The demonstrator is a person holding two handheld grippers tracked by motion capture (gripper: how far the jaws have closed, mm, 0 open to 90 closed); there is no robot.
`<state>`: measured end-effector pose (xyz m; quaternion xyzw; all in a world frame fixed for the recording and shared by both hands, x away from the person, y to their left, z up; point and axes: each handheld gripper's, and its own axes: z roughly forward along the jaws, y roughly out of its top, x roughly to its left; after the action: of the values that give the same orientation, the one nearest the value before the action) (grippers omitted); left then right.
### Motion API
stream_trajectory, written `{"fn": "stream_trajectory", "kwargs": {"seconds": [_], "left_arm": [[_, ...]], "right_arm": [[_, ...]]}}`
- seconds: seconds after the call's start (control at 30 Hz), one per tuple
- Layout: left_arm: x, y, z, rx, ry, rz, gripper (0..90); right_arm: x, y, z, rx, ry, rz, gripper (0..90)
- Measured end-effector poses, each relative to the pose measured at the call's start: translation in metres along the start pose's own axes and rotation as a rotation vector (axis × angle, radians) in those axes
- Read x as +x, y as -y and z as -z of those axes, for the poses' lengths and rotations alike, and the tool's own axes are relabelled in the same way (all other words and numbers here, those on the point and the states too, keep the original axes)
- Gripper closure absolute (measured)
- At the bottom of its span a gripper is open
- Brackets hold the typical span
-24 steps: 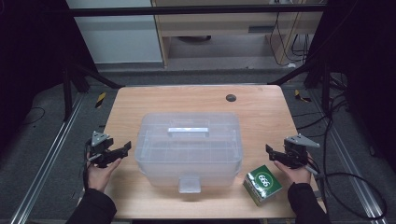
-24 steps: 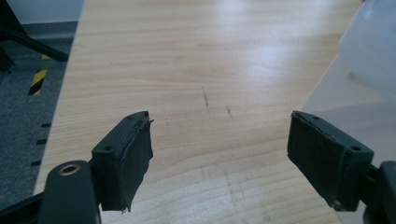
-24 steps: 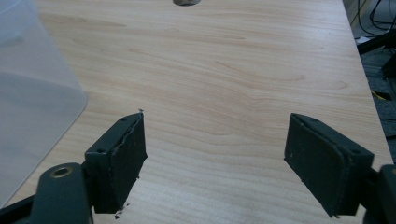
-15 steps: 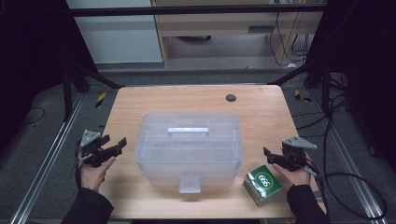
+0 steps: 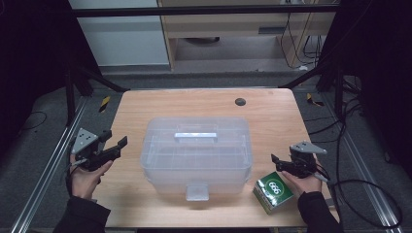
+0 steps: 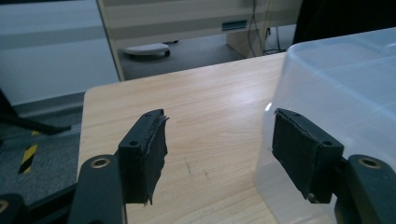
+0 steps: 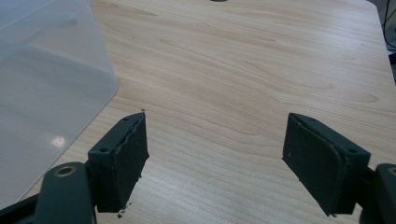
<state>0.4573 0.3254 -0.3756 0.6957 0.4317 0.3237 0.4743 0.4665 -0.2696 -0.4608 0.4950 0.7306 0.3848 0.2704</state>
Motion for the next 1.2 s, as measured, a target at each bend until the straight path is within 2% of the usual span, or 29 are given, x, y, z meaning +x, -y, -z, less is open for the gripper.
{"fn": "stream_trajectory", "kwargs": {"seconds": [0.1,0.13,0.17,0.4,0.47,0.57,0.67,0.9,1.13,1.2], "left_arm": [[-0.006,-0.012,0.006,-0.003,0.003,-0.041,33.7],[-0.010,-0.019,0.008,-0.003,0.010,-0.068,32.5],[-0.010,-0.019,0.008,-0.003,0.010,-0.068,31.5],[-0.019,-0.041,0.008,0.004,0.011,-0.158,29.3],[-0.023,-0.049,0.006,0.023,0.021,-0.187,29.0],[-0.025,-0.054,0.005,0.024,0.027,-0.205,29.3],[-0.030,-0.060,0.004,0.036,0.052,-0.232,29.6],[-0.045,-0.069,-0.002,0.051,0.069,-0.303,31.3],[-0.060,-0.082,-0.003,0.086,0.079,-0.408,32.3],[-0.061,-0.083,-0.003,0.089,0.082,-0.415,32.7]], "right_arm": [[0.000,-0.001,0.000,-0.003,0.000,0.010,22.5],[-0.001,-0.002,0.000,-0.002,0.003,0.012,22.5],[-0.001,-0.002,0.000,-0.002,0.003,0.012,22.5],[-0.001,-0.006,0.000,0.002,0.010,0.008,22.4],[-0.001,-0.006,0.000,0.003,0.014,0.010,22.2],[-0.001,-0.006,0.000,0.003,0.014,0.013,22.0],[-0.001,-0.006,0.001,0.005,0.013,0.018,21.8],[-0.002,-0.005,0.001,0.012,0.009,0.021,21.1],[0.000,-0.004,0.000,0.023,0.005,0.037,20.6],[0.000,-0.004,0.000,0.024,0.005,0.038,20.5]]}}
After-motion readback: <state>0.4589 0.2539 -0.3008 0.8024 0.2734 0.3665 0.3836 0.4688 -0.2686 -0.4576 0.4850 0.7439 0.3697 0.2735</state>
